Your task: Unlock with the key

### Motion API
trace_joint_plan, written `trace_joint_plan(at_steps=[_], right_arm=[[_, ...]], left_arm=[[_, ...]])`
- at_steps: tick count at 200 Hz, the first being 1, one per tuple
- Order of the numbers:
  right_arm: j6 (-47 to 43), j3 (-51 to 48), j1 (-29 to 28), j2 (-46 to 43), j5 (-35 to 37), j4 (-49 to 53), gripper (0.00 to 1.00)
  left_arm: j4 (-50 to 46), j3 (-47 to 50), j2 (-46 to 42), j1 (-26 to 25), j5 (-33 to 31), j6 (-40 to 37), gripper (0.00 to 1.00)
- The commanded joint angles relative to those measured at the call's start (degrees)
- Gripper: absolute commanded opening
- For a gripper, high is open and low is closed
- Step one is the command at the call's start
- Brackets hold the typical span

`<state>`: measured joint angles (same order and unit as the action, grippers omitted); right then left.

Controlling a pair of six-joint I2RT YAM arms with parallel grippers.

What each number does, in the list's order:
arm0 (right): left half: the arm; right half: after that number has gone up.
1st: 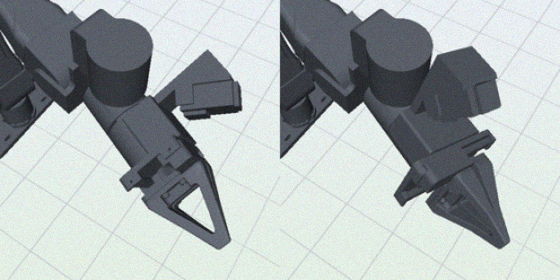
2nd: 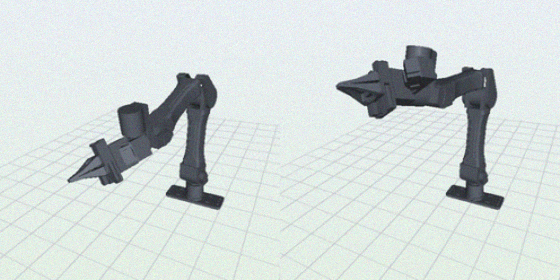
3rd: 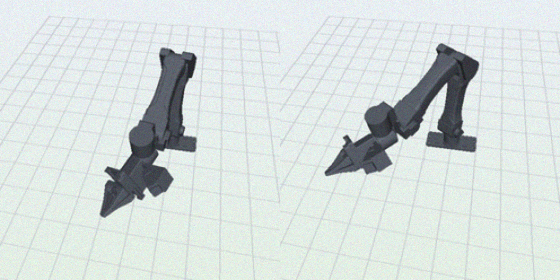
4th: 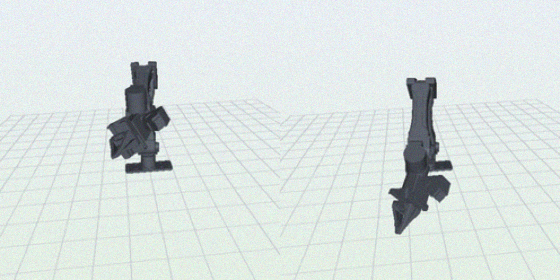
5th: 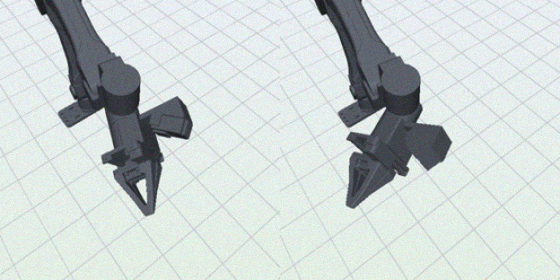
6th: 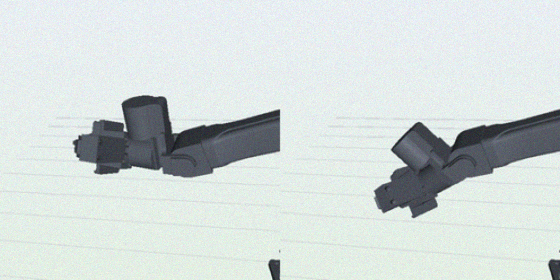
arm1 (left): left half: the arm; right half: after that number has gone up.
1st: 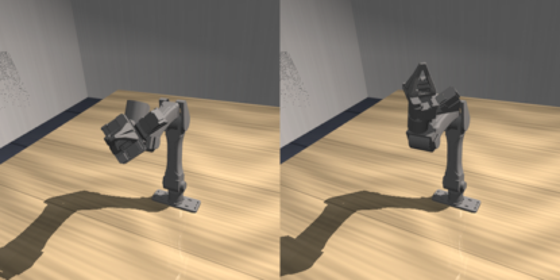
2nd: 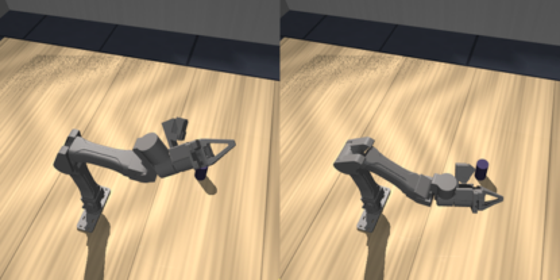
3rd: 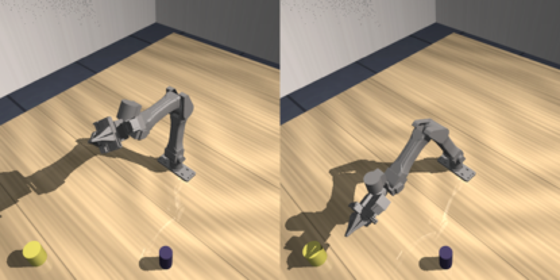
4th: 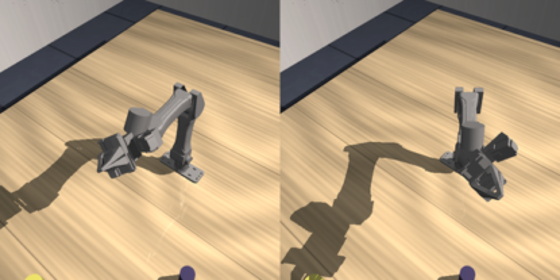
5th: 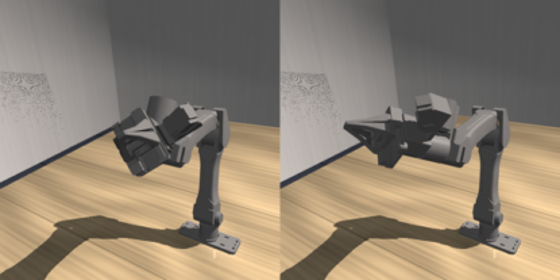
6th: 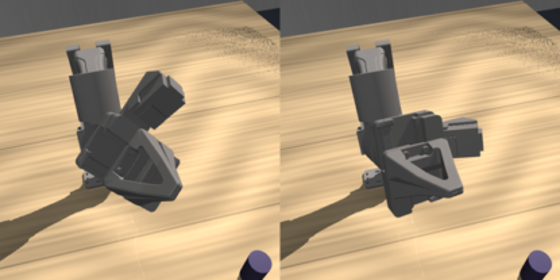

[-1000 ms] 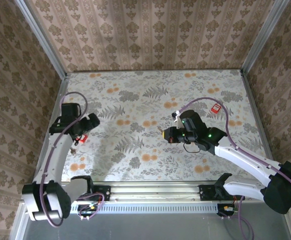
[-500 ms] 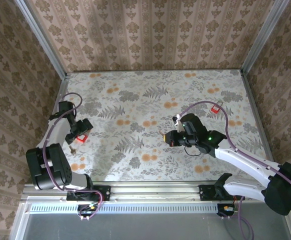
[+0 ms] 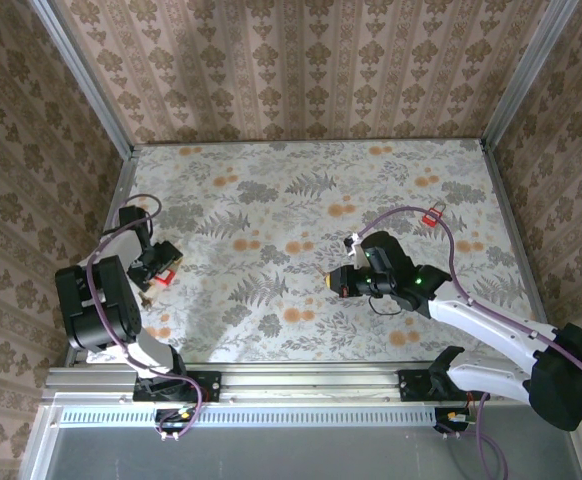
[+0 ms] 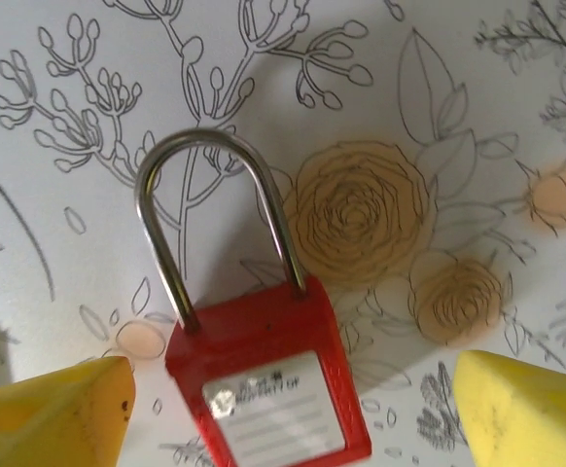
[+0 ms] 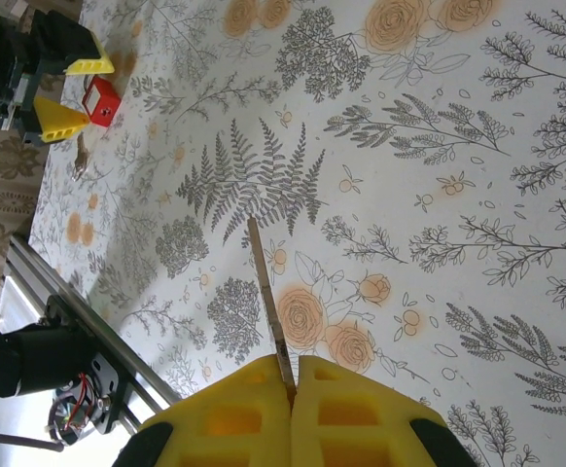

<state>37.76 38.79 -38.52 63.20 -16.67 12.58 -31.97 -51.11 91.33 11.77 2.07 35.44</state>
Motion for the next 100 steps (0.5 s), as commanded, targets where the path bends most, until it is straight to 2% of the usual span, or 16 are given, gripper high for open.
trace_joint_plan(at_steps=[1,62,100], right_arm=[[0.6,-0.8,-0.3,-0.1,-0.6,-1.5,0.0],[2.1,-2.2,-0.4,-0.1,0.2,-2.4,0.0],[1.9,-1.6,-0.3,0.3,0.7,-1.7,0.0]], left_arm=[[3.1,0.2,2.1,0.5,1.4,3.2,0.82],[4.4,-1.0,6.4,1.2,3.0,3.2,0.69],[5.5,-0.4,6.7,1.2,5.3,3.4,0.52]])
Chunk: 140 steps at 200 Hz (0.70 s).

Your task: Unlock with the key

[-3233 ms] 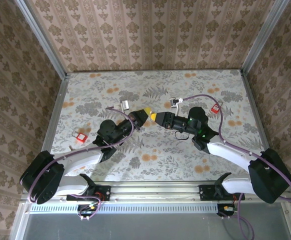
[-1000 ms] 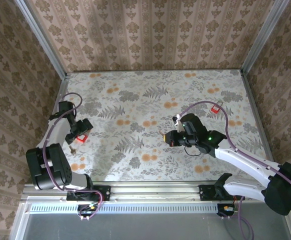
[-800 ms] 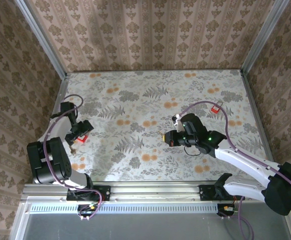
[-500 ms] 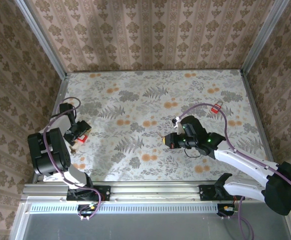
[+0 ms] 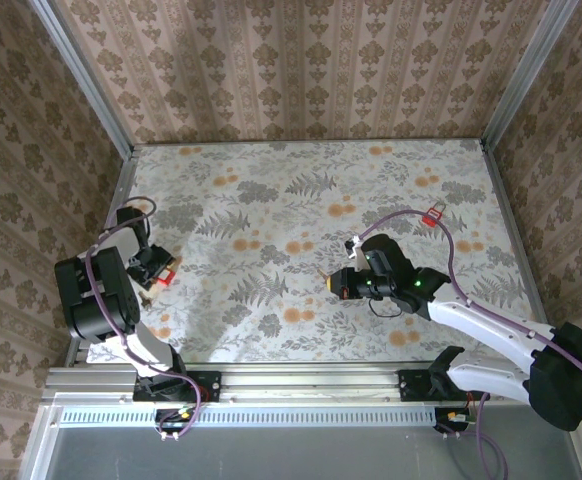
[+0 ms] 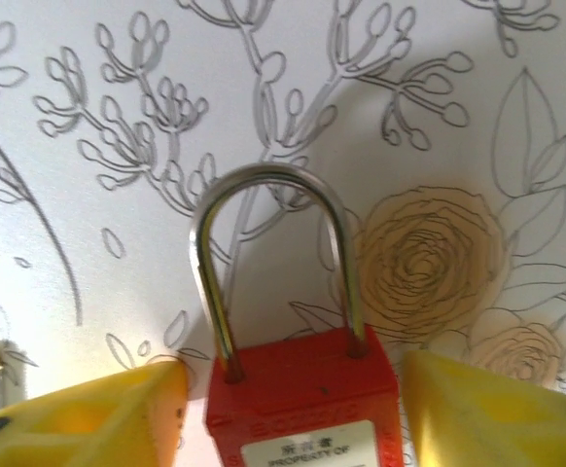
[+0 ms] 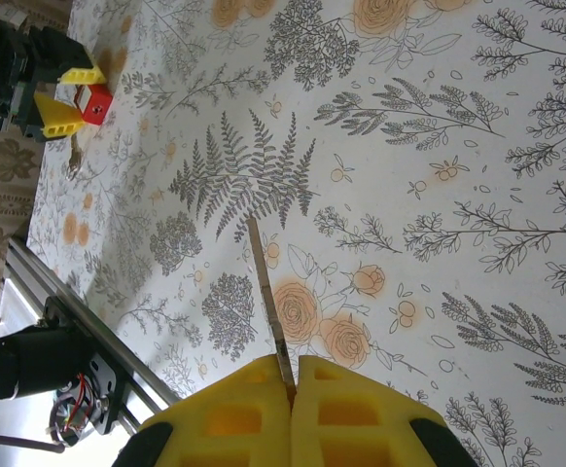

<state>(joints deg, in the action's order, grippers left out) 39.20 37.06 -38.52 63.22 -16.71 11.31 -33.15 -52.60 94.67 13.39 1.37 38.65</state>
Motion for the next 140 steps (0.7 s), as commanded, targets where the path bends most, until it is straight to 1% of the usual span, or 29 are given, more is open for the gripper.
trace_joint_plan(at_steps=[1,33,59,101,140], right_arm=[[0.4,0.2,-0.4,0.3,0.8,-0.4,0.0],[0.6,1.2,-0.7,1.2,0.5,-0.5,0.0],[0.4,2.5,-1.4,2.4,0.7,-0.2,0.0],[-1.8,5.5,-3.6,4.3,2.4,0.2,0.0],[-3.2,9.5,-4.8,5.9,4.7,2.8,0.0]], left_arm=[[6.8,1.1,3.3,-0.4,6.1,0.2,0.52],[9.0,2.5,2.8,-0.4,9.1,0.6,0.35],[12.2,4.4,0.9,-1.3,12.9,1.7,0.25],[17.8,7.0,-5.3,-5.1,20.8,6.6,0.22],[19.9,7.3,-11.6,-9.0,25.5,11.6,0.2]])
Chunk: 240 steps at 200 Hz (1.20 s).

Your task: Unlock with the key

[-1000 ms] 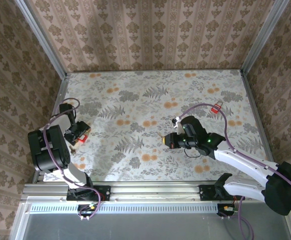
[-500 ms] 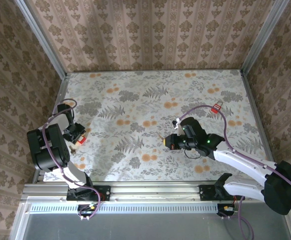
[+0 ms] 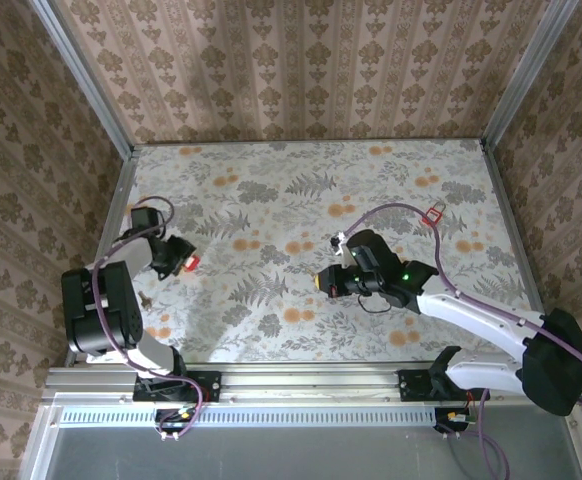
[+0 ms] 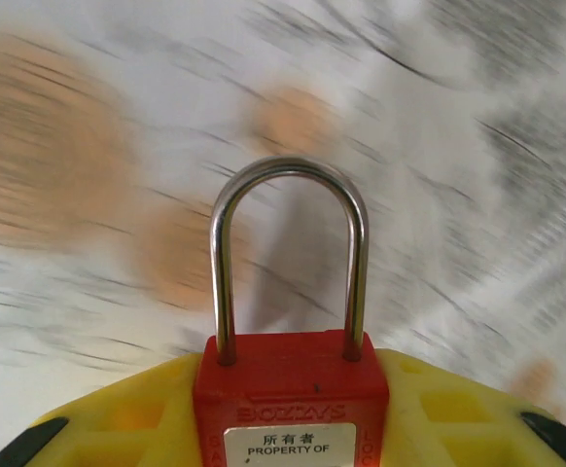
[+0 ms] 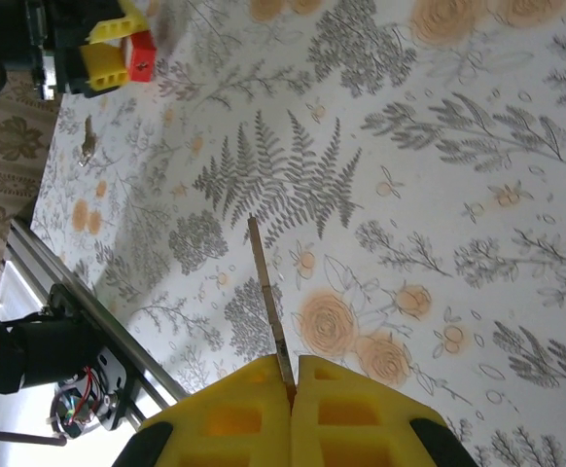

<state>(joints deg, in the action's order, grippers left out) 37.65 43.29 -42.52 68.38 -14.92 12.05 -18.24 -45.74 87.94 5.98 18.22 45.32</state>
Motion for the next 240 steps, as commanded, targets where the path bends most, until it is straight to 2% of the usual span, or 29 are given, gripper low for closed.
trace_joint_plan(at_steps=[1,45,69,123,166,240], right_arm=[[-1.7,3.4,-0.8,0.7,3.0,2.1,0.0],[-3.4,7.2,-4.5,2.4,5.8,1.0,0.0],[-4.0,8.1,-6.5,3.9,7.6,-2.0,0.0],[-5.2,11.3,-8.7,9.2,10.1,-6.6,0.0],[-5.3,13.7,-9.4,13.0,9.0,-8.5,0.0],[-5.0,14.5,-9.9,14.6,11.6,-8.1,0.0]], left_arm=[[5.1,0.4,-4.9,-1.7,8.7,5.1,0.2],[12.8,4.9,-14.7,-9.0,12.6,18.1,0.18],[21.3,8.3,-18.7,-13.5,13.6,28.1,0.16],[29.6,12.5,-25.2,-24.0,10.3,40.5,0.12],[27.9,13.7,-28.3,-29.7,5.7,41.2,0.1],[31.0,14.8,-27.5,-33.7,3.1,42.4,0.03]])
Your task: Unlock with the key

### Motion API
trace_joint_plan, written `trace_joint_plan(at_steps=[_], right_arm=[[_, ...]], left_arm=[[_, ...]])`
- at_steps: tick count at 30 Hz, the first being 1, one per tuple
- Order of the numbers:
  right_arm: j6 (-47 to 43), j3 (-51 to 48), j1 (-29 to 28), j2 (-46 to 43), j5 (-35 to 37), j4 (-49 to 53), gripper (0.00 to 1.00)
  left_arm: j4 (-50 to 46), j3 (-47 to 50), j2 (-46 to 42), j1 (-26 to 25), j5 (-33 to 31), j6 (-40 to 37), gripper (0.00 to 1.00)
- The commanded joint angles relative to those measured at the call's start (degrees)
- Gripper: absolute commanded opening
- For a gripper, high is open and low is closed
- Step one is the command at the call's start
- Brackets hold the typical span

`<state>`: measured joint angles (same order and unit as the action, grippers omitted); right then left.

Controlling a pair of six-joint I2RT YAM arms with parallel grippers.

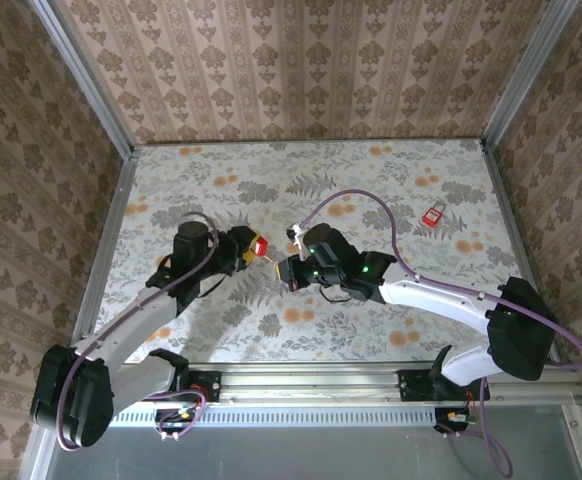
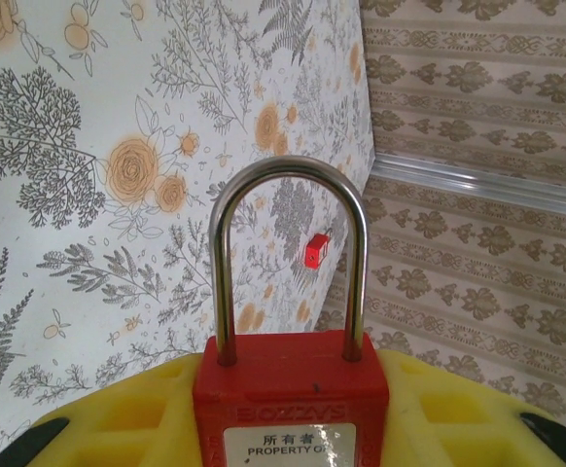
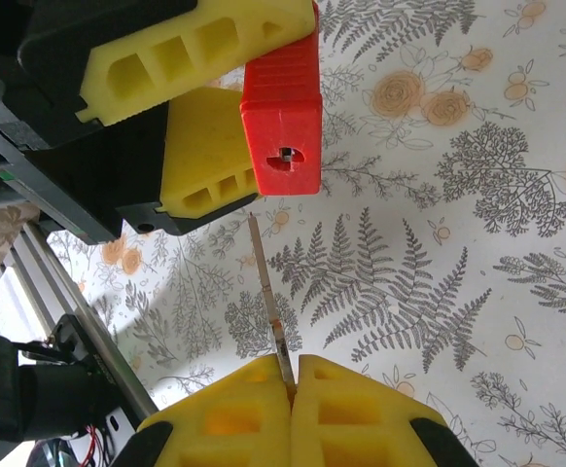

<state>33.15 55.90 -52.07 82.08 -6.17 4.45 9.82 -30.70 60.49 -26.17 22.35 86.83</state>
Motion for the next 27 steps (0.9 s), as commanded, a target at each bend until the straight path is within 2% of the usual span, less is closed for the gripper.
trace_joint_plan(at_steps=[1,6,27], right_arm=[[-0.5,1.9,-0.3,0.9,2.9,-0.5,0.0],[-0.8,3.2,-0.3,2.0,4.0,0.6,0.0],[-0.8,2.0,0.4,1.7,7.0,4.2,0.0]], left_arm=[[2.9,-0.3,0.0,-1.6,-1.0,0.8,0.03],[3.3,-0.2,0.1,-2.5,-1.1,0.8,0.0],[2.0,0.1,-1.2,-3.6,-2.8,-1.1,0.0]])
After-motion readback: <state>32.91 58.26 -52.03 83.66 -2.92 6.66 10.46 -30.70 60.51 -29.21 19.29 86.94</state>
